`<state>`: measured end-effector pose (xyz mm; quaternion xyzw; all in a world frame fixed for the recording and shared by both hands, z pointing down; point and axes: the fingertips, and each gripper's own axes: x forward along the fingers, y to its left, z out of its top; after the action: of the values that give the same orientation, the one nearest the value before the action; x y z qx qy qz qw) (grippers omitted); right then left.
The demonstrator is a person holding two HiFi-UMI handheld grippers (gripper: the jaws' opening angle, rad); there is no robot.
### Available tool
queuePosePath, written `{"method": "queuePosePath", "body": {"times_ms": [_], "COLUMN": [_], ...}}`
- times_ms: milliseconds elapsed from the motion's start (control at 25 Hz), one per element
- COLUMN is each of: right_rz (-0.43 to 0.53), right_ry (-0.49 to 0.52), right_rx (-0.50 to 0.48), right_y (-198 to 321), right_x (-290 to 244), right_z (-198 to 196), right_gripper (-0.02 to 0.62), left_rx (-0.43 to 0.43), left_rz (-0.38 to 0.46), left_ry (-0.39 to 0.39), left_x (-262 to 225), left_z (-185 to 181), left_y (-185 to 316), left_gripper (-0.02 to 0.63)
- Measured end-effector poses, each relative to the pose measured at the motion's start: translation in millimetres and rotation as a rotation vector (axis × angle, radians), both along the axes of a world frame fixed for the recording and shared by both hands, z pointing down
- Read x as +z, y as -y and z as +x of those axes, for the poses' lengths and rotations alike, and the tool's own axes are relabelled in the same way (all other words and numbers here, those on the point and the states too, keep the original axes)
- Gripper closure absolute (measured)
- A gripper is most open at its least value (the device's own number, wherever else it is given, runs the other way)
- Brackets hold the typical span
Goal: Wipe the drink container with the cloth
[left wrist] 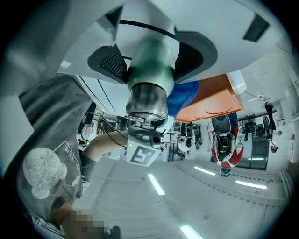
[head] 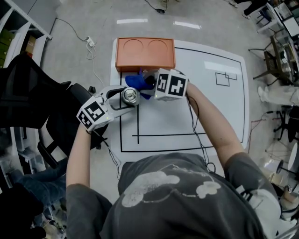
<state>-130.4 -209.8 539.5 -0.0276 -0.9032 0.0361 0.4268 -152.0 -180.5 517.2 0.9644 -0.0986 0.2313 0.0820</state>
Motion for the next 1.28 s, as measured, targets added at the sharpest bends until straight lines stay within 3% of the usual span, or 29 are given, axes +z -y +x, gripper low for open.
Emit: {"method": "queuePosePath", "body": {"times_ms": [320, 520, 600, 800, 1040, 1280], "right_rz": [0.051, 0.073, 0.085, 0.123, 0.168, 0.202], "right_ry": [-0.08, -0.064, -0.053, -0.023, 0.039, 0.103], "right_rx": [0.032, 0.1, 0.132, 0.191, 0.272, 0.323], "right_y": [-4.7, -4.3, -4.0, -8.9, -16.8, -29.0], "right_x": [24.9, 24.0, 20.0, 3.5, -20.0, -42.5], "right_z": [5.9, 8.2, 11.2, 23.6, 37.4, 53.6], "right_gripper": [0.554, 0.554, 0.554, 0.552, 0.552, 0.552], "left_rx": [-0.11, -0.249, -0.33, -0.628, -0.954, -1.11], "left_rz": [0.011, 0.004, -0.004, -0.031, -0.045, -0.034], "left_ry": [0.009, 0.014, -0.013, -0.197, -0.205, -0.173], "left_x": [2.1, 2.6, -0.9, -29.1, -27.2, -28.5], "left_z": [1.5, -5.2, -9.3, -25.1, -32.3, -9.4], "left_y": [-0.8, -1.7, -2.4, -6.0, -25.1, -31.0], "left_gripper": [0.288, 0.288, 0.289, 0.288, 0.288, 0.288]}}
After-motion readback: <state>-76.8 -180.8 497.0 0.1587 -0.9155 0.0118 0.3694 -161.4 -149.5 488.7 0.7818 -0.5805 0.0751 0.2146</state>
